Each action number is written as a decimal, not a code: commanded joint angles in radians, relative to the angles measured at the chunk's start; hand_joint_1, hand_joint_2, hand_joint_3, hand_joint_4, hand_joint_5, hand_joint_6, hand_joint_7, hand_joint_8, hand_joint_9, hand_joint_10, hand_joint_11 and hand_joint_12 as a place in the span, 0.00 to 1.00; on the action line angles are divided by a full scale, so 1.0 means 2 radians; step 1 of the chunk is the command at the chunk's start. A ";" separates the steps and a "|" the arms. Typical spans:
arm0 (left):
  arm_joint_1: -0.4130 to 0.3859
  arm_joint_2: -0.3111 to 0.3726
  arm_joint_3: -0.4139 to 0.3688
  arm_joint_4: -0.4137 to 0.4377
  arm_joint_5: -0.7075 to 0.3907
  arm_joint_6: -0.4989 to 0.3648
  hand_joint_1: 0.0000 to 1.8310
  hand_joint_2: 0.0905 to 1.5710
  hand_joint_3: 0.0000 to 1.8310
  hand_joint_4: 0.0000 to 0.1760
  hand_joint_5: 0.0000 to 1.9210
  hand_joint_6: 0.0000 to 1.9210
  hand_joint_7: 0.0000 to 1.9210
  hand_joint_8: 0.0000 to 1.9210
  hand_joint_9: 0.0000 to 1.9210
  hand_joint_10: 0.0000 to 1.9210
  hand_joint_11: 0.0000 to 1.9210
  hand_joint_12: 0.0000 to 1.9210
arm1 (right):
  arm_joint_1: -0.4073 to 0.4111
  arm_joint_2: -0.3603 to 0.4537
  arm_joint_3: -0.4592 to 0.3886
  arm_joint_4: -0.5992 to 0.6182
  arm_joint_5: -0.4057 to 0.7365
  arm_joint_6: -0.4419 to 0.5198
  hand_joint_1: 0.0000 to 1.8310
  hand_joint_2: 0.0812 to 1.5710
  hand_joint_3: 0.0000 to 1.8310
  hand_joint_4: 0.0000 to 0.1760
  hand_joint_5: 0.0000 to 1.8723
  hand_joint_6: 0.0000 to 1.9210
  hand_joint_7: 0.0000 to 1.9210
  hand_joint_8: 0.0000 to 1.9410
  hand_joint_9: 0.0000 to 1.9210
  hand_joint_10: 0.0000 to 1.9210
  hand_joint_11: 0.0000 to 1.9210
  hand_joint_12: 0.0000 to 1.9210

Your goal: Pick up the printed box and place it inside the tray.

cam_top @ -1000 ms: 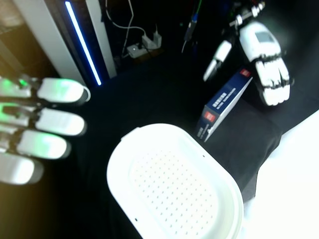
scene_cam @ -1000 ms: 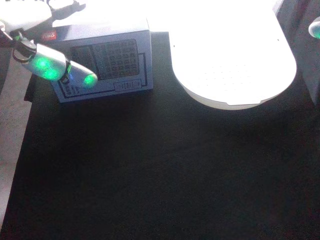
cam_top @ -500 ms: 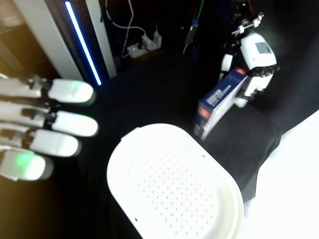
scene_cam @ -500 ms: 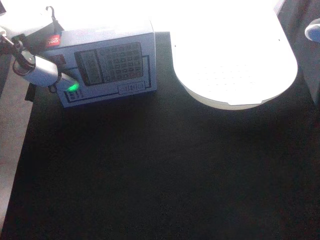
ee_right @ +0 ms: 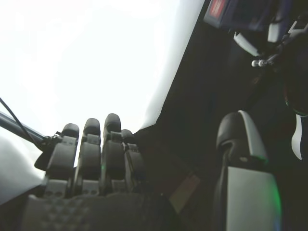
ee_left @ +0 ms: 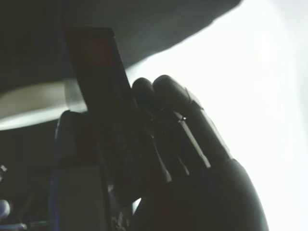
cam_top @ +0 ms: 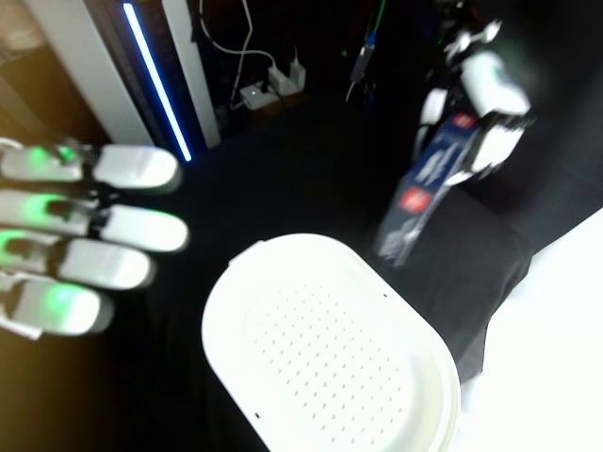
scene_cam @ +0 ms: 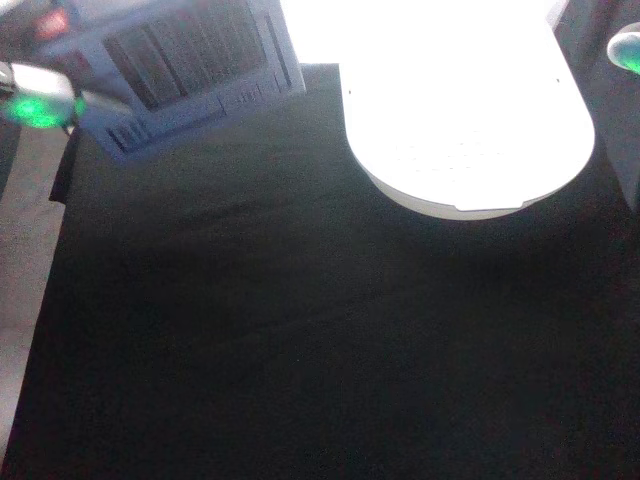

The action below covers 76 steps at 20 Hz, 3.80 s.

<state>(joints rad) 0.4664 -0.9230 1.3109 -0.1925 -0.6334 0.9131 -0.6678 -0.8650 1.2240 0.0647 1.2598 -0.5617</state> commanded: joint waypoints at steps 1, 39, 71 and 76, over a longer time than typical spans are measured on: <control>-0.005 0.007 -0.006 -0.001 -0.086 -0.007 0.70 0.66 0.00 0.00 0.54 0.37 0.60 0.49 0.63 0.49 0.54 0.74 | 0.008 0.000 0.003 0.012 0.058 0.002 0.41 0.55 0.00 0.00 0.04 0.00 0.10 0.00 0.05 0.00 0.00 0.16; -0.093 -0.112 -0.001 0.097 -0.128 -0.023 0.69 0.70 0.00 0.00 0.46 0.45 0.54 0.60 0.68 0.54 0.60 0.74 | 0.096 -0.146 0.070 -0.009 -0.004 0.046 0.35 0.44 0.00 0.00 0.01 0.00 0.07 0.01 0.15 0.02 0.00 0.78; -0.069 -0.096 -0.002 0.098 -0.144 -0.065 0.21 0.51 0.01 1.00 0.00 0.00 0.00 0.00 0.00 0.00 0.00 0.00 | 0.096 -0.115 0.081 -0.015 -0.020 0.015 0.70 0.65 0.00 0.00 0.53 0.48 0.68 0.27 0.66 0.35 0.54 0.71; -0.054 -0.093 -0.001 0.090 -0.147 -0.065 0.16 0.48 0.00 1.00 0.00 0.00 0.00 0.00 0.00 0.00 0.00 0.00 | 0.115 -0.096 0.073 -0.015 -0.061 -0.053 0.65 0.68 0.00 0.00 0.53 0.47 0.66 0.36 0.72 0.48 0.63 0.80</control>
<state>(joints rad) 0.3641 -1.1191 1.3087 0.0010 -0.8043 0.7891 -0.4507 -1.0641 1.3712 0.0193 1.0183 -0.6701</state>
